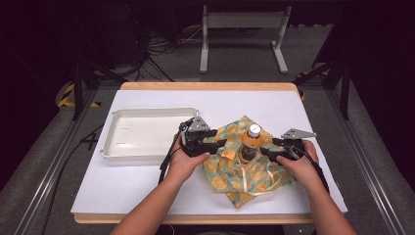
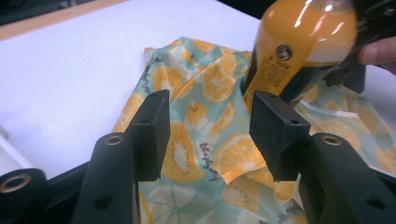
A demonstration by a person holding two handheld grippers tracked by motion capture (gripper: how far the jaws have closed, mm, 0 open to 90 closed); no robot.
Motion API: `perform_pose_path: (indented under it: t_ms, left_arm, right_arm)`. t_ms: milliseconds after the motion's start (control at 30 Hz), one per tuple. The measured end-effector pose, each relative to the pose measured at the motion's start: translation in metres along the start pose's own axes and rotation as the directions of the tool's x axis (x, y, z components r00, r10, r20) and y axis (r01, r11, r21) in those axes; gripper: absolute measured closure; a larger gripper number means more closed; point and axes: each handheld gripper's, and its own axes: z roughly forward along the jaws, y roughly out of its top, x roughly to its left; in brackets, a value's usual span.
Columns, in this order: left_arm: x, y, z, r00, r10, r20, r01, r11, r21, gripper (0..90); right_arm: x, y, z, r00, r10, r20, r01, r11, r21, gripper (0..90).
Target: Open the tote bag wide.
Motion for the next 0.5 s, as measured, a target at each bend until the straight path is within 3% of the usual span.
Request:
perform_pose_path:
  t_ms: [67, 233, 267, 433, 467, 500]
  left_arm:
    - [0.000, 0.001, -0.001, 0.9999, 0.007, 0.008, -0.007, 1.0000, -0.002, 46.1]
    - [-0.005, 0.011, -0.006, 0.9958, 0.018, 0.090, -0.015, 0.9996, -0.025, 43.4]
    - [-0.005, 0.011, -0.006, 0.9958, 0.018, 0.090, -0.015, 0.9996, -0.025, 42.9]
    - [-0.007, 0.018, -0.010, 0.9848, 0.035, 0.170, -0.025, 0.9979, -0.060, 39.3]
    - [-0.007, 0.018, -0.010, 0.9848, 0.035, 0.170, -0.025, 0.9979, -0.060, 38.1]
    - [-0.009, 0.020, -0.010, 0.9793, 0.054, 0.195, -0.041, 0.9968, -0.068, 37.2]
  right_arm:
    - [0.000, 0.000, -0.001, 1.0000, 0.000, 0.001, 0.000, 1.000, -0.006, 31.8]
    - [0.001, 0.003, -0.007, 1.0000, 0.002, -0.005, -0.002, 0.999, -0.039, 30.8]
    - [0.001, 0.003, -0.007, 1.0000, 0.002, -0.005, -0.002, 0.999, -0.039, 30.8]
    - [0.001, 0.005, -0.012, 1.0000, -0.002, -0.009, 0.002, 0.998, -0.061, 30.2]
    - [0.001, 0.005, -0.012, 1.0000, -0.002, -0.009, 0.002, 0.998, -0.061, 30.2]
    - [0.001, 0.005, -0.014, 0.9998, -0.003, -0.018, 0.002, 0.997, -0.071, 30.5]
